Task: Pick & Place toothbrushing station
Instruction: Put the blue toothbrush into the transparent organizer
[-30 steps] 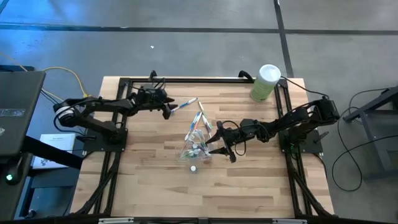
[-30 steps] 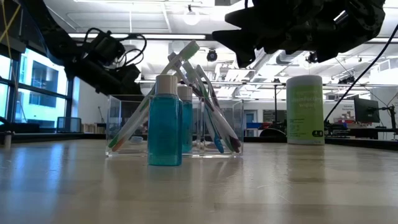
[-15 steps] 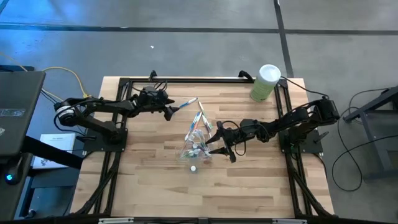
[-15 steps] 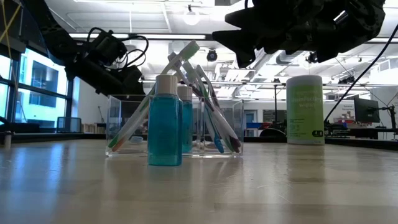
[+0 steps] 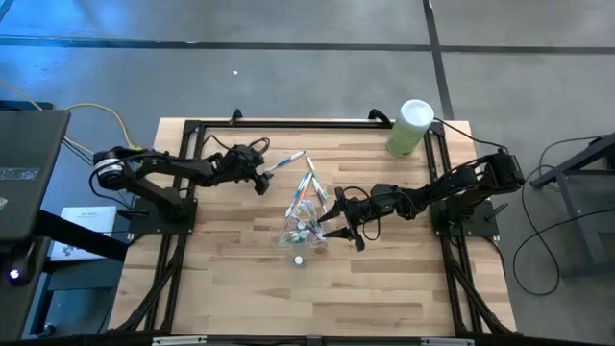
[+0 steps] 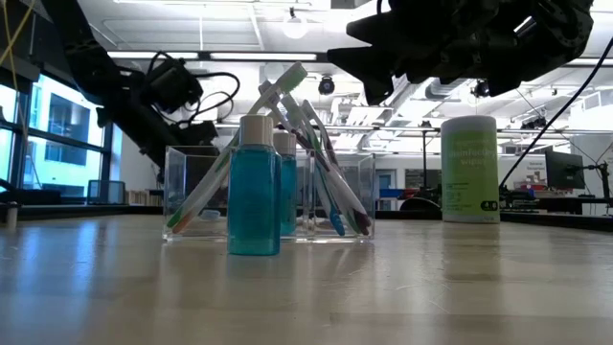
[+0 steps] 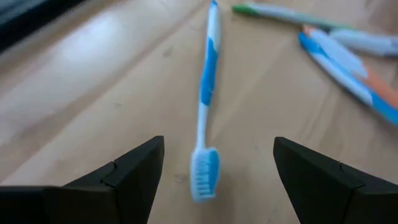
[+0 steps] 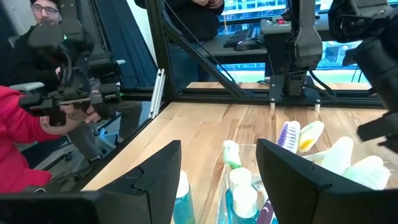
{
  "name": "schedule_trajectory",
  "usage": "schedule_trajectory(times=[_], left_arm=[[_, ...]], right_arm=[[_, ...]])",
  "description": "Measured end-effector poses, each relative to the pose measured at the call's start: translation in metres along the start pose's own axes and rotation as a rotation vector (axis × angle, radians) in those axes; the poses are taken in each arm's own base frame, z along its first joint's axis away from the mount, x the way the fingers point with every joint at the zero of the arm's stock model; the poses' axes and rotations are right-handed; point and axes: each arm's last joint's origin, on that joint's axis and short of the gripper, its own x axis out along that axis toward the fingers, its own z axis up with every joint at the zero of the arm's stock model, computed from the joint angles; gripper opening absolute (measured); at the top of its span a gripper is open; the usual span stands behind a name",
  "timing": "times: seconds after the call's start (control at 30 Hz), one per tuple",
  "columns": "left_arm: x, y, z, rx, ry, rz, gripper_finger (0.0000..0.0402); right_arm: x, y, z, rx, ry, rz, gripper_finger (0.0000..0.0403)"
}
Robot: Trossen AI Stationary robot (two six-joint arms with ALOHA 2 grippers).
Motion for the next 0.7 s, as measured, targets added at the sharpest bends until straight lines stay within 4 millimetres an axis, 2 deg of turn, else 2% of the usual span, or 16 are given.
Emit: schedule_trajectory(times=[0.2, 0.43, 0.57, 0.7], left_arm=[[0.016, -0.002, -0.015, 0.028, 0.068, 0.033, 0.0295], [0.037, 0.0, -0.037, -0.028, 0.15, 0.134, 0.0291], [0.043, -0.005, -0.04, -0.03, 0.126, 0.158, 0.0254], [0.042, -0.012, -0.041, -0.017, 0.116, 0.163, 0.0185]], right_arm=[[0.0, 0.0, 0.0, 0.0, 0.0, 0.0, 0.0201], [0.0, 0.0, 0.0, 0.0, 0.0, 0.0, 0.0201], [0.0, 0.0, 0.0, 0.003, 0.0, 0.0, 0.0201], [0.0, 0.0, 0.0, 0.007, 0.0, 0.0, 0.0201]])
